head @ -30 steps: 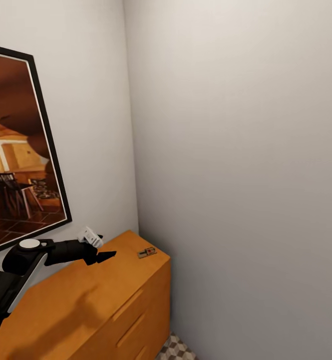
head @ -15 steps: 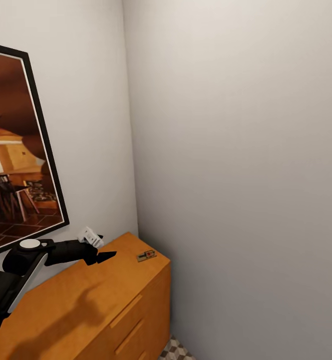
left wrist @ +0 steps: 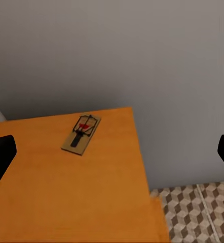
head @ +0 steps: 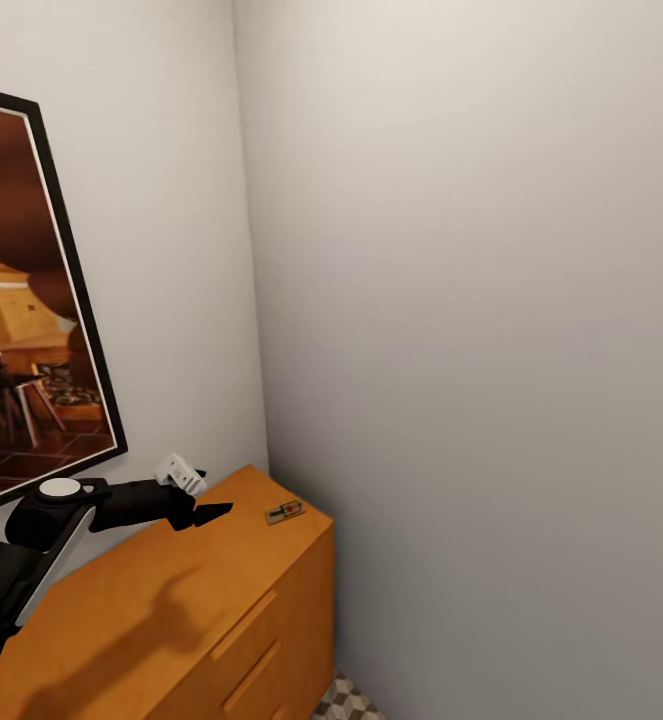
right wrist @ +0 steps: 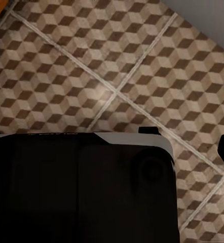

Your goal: Take the four mousetraps from the cabinet in the bathroom and place them on the bathroom floor. Make sure all four end up on the same floor surface, and ensure that at least two of them are either under or directly next to the same bathroom sink.

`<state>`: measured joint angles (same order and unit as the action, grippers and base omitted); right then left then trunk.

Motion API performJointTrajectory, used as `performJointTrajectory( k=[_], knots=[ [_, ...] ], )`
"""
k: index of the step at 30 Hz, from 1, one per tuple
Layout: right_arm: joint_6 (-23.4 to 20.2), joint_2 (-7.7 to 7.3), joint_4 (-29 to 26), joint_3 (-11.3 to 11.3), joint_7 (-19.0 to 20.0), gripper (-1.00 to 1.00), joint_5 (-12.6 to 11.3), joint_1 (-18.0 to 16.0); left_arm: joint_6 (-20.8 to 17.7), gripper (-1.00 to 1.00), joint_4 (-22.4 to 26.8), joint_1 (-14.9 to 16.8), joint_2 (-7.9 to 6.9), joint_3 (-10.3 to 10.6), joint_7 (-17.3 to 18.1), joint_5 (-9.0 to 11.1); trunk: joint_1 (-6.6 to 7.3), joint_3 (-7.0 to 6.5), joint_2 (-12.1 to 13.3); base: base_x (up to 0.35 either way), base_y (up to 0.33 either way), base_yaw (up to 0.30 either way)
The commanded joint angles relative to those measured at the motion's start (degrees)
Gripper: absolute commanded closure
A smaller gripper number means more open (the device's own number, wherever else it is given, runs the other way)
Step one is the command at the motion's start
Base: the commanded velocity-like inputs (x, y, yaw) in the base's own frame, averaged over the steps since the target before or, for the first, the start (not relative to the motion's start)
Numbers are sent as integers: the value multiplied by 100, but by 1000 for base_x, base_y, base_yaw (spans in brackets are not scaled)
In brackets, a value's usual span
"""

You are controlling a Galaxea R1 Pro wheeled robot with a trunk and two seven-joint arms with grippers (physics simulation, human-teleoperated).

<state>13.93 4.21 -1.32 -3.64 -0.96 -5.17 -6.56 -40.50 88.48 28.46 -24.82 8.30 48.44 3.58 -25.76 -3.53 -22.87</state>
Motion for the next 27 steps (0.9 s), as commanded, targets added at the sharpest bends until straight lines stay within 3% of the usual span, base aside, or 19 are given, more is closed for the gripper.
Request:
performJointTrajectory(
  k=[1, 20, 23, 24, 25, 26, 27],
  knots=[
    [21, 2, 8, -40, -10, -100, -54, -3, -48, -100, 2, 1, -5, 5, -9, 37, -2, 1, -4, 0, 0, -235],
    [16, 1, 9, -40, -10, -100, -54, -3, -40, -100, -15, 1, -8, 13, -10, 15, -2, -58, -4, 0, 0, -264],
    [17, 1, 9, -40, -10, -100, -54, -3, -41, -100, -48, 1, -11, 13, -7, -130, -2, -65, -4, 0, 0, -155],
    [17, 1, 9, -40, -10, -100, -54, -3, -43, -100, -70, 1, -14, 16, -5, -277, -2, -66, -4, 0, 0, -78],
    [18, 1, 9, -40, -10, -100, -54, -3, -48, -100, -104, 1, -17, 19, -3, -570, -2, -66, -4, 0, 0, -40],
    [17, 1, 9, -40, -10, -100, -54, -3, -51, -100, -119, 1, -16, 20, -3, -680, -2, -67, -4, 0, 0, -32],
    [15, 4, 9, -40, -10, -100, -54, -3, -60, -100, -163, 1, -12, 37, 1, -951, -2, -67, -4, 0, 0, -20]
  ],
)
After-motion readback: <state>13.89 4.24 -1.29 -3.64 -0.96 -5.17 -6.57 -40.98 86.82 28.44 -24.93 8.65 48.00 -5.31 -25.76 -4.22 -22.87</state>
